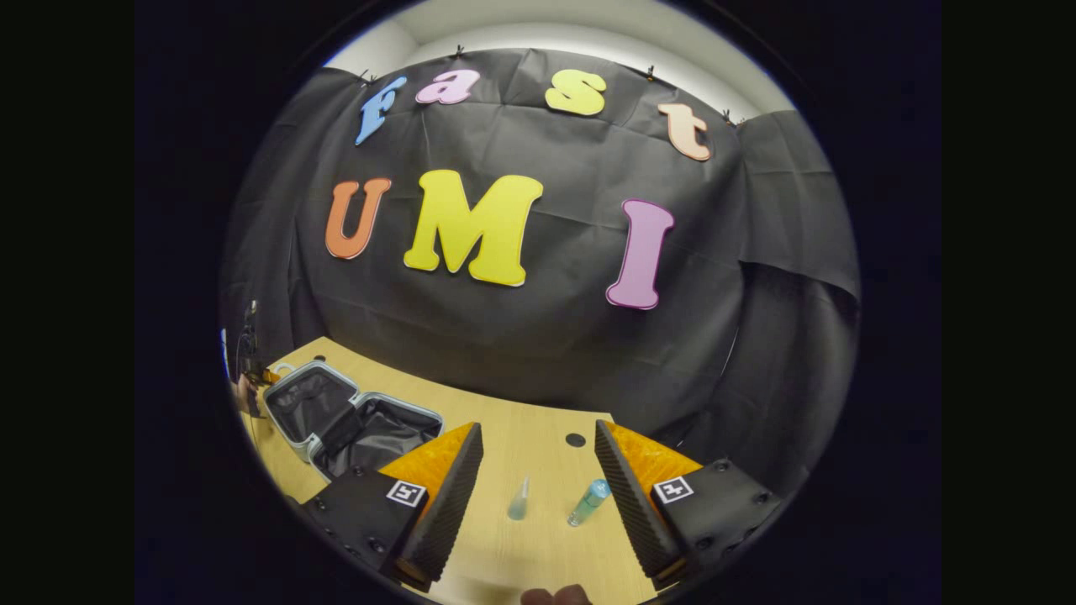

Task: First open the suitcase, pack the skin care products into it, and then close the suitcase.

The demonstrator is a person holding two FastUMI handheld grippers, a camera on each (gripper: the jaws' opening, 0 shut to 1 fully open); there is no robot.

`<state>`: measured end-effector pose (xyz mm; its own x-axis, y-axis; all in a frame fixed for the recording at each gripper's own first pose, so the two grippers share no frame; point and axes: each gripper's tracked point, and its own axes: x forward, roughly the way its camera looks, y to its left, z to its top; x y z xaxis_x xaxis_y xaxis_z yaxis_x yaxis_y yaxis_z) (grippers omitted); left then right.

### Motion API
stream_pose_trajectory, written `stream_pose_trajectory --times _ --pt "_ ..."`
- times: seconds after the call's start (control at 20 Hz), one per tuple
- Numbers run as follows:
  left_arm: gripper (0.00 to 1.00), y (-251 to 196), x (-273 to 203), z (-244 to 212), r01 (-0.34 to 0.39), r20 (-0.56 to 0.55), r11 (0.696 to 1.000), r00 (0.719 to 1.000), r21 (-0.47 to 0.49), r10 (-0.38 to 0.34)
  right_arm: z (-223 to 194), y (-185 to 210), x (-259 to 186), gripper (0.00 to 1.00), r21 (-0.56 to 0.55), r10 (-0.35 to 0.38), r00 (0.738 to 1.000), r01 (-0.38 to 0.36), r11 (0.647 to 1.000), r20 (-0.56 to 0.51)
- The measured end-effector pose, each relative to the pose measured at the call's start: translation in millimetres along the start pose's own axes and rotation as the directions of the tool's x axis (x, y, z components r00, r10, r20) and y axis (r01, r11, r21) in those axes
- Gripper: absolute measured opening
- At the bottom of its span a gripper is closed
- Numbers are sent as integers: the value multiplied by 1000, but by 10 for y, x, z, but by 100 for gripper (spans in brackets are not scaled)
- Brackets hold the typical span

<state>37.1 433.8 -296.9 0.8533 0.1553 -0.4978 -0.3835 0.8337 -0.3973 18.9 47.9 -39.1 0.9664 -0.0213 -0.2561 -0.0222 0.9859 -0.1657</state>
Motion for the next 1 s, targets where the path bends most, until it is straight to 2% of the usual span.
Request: stream_pose_trajectory --times 0.05,0.15,0.2,0.25,0.3,0.35,0.4,0.45,0.55,0.6,0.75,0.85,1.0 --pt "15 -13 0 5 -2 26 1000 1000 13 2 -5 -5 13 79 3 1 1000 -1 1000 -2" --pt "23 5 0 25 -24 37 998 999 51 22 -28 -18 25 80 8 3 1000 -3 1000 -11" --pt "35 32 -1 45 -34 43 997 999 67 31 -39 -27 12 79 10 5 1000 -5 1000 -11" --pt "42 30 -44 90 -32 52 997 998 73 28 -40 -51 10 79 10 5 1000 -5 1000 -10" --pt "69 -36 -117 164 -19 71 997 997 77 14 -49 -69 9 79 13 6 1000 -6 1000 -9" --pt "48 -81 -198 251 -21 93 996 996 92 12 -65 -93 12 79 21 8 1000 -8 1000 -11" --pt "69 -136 -247 337 -24 120 993 993 116 10 -89 -116 19 79 32 10 1000 -10 999 -14" --pt "73 -251 -362 458 -17 145 990 989 141 -4 -104 -144 23 79 46 12 1000 -11 999 -13" --pt "78 -518 -670 768 -50 228 976 974 212 0 -130 -201 24 80 70 16 1000 -15 997 -9" --pt "84 -717 -868 944 -63 286 965 958 253 -13 -151 -238 22 79 80 16 1000 -16 997 -4" --pt "90 -1402 -1438 1286 -104 416 932 908 348 -54 -200 -386 7 79 116 25 1000 -26 993 11" --pt "92 -1821 -1729 1313 -115 456 926 888 360 -67 -230 -528 -6 79 132 21 1000 -23 991 22" --pt "96 -2335 -2046 1064 -124 494 924 866 361 -77 -257 -752 -18 80 139 7 998 -14 990 55"
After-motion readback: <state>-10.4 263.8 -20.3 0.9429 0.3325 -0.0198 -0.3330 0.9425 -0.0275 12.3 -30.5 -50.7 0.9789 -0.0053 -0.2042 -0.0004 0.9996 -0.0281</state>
